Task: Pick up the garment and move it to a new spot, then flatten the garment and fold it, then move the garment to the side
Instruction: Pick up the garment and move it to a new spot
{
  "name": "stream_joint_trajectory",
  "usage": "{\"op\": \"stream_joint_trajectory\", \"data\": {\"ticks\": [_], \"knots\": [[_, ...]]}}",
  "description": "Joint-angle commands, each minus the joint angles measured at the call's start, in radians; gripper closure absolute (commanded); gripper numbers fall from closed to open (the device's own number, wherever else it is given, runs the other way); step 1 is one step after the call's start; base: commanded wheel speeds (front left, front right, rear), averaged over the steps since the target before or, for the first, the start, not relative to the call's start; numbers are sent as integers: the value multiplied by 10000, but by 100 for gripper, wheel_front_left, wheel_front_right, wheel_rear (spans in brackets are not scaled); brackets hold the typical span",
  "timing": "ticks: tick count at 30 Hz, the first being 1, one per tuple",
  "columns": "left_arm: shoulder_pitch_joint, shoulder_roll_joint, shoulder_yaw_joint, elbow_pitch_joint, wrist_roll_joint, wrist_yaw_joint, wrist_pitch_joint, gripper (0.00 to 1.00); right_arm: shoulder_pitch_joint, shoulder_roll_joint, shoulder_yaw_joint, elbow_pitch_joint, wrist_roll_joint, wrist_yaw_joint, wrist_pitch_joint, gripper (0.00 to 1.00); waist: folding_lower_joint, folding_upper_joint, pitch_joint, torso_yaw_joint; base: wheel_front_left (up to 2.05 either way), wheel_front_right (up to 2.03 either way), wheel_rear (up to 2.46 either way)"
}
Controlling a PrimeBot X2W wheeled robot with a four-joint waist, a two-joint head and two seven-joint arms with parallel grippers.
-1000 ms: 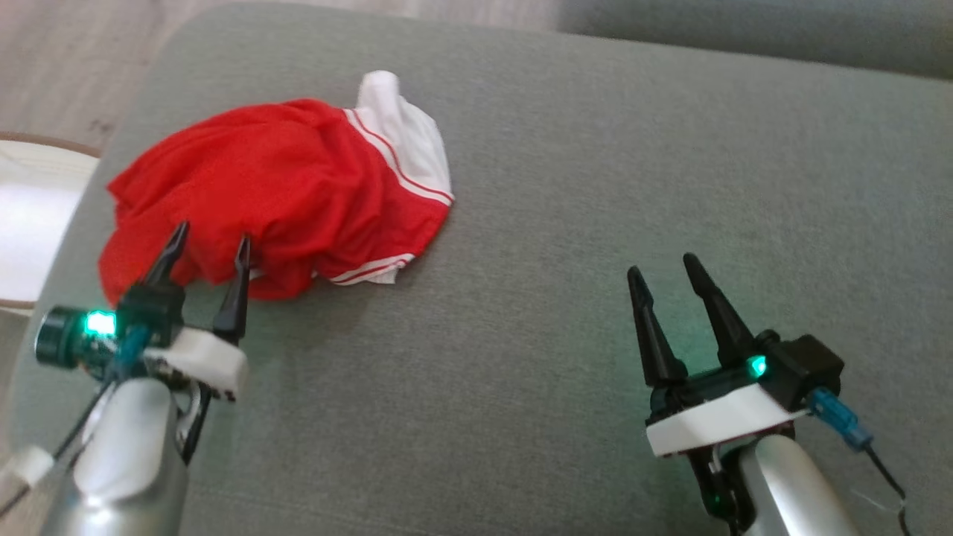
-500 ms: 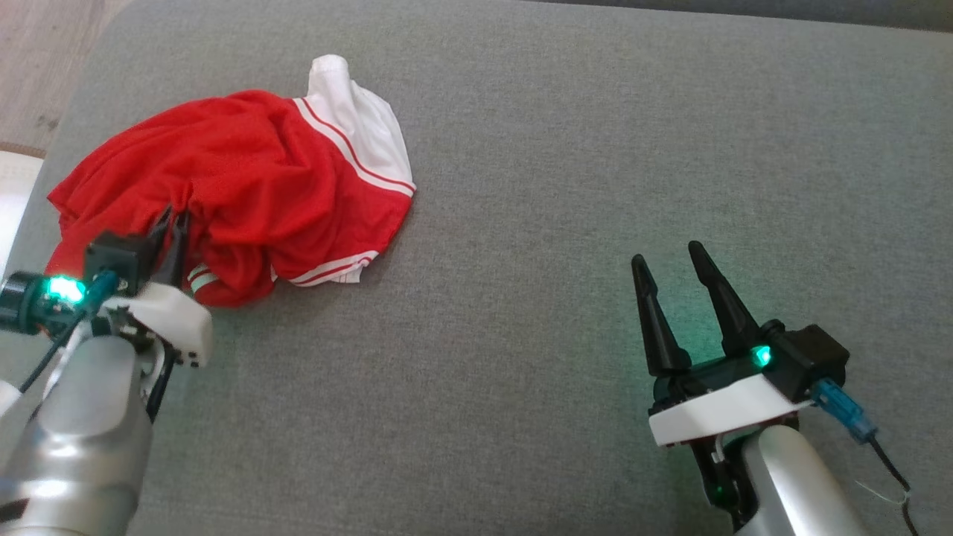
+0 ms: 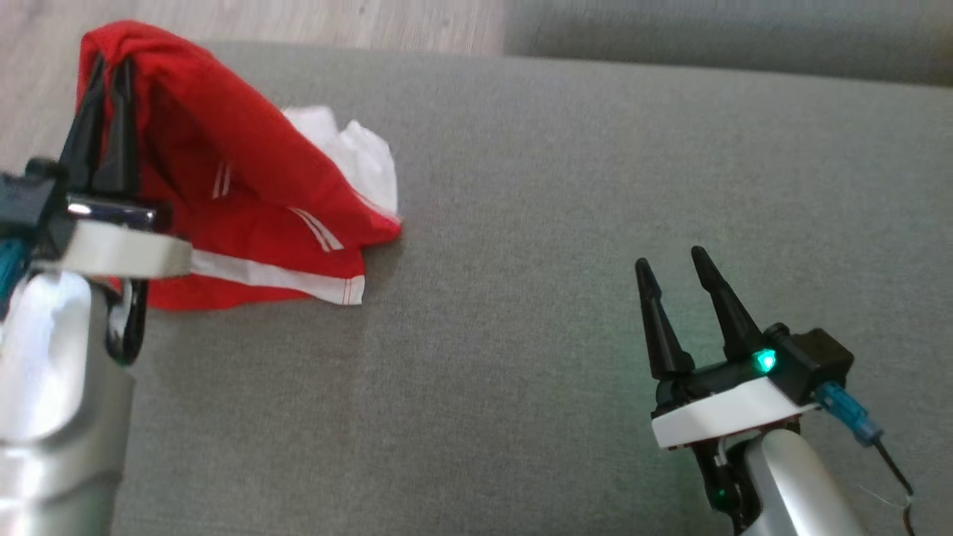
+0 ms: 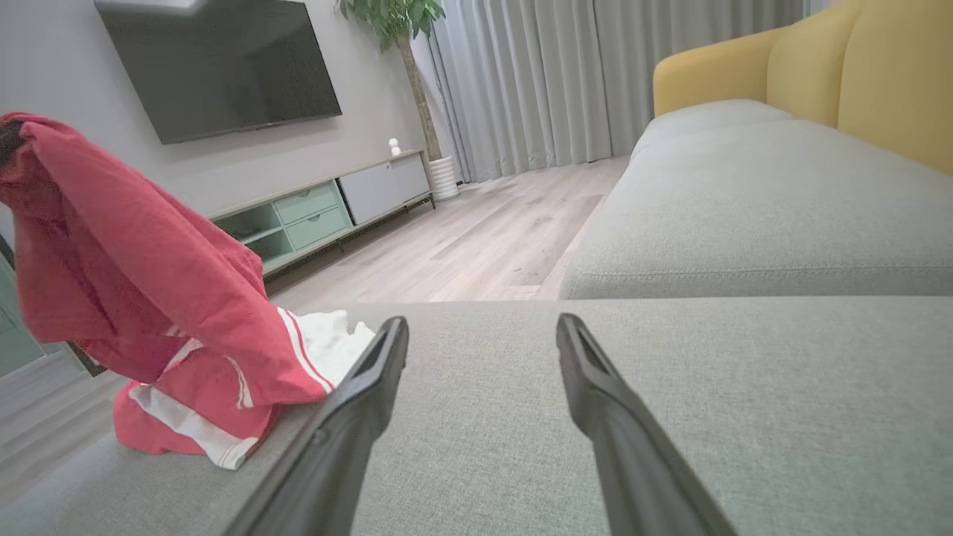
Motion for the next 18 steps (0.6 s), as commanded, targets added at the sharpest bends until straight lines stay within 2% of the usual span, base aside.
{"op": "stream_joint_trajectory", "data": {"ticks": [1, 7, 13, 18], "knots": [[-137, 360, 536, -711, 23, 39, -57, 100, -40, -29, 152, -263, 111, 77, -109, 0, 1, 0, -349, -89, 0, 0, 0], [130, 193, 588, -2079, 345, -5, -57, 100, 133, -29, 271, -273, 368, 77, -109, 0, 1, 0, -891, -475, 0, 0, 0], [126, 339, 230, -2099, 734, -1, -27, 100, 130, -29, 366, -339, 591, 77, -109, 0, 1, 0, -969, -1482, 0, 0, 0], [121, 344, -321, -2019, 810, -115, 446, 100, 94, -29, 422, -369, 683, 77, -109, 0, 1, 0, -858, -2402, 0, 0, 0]]}}
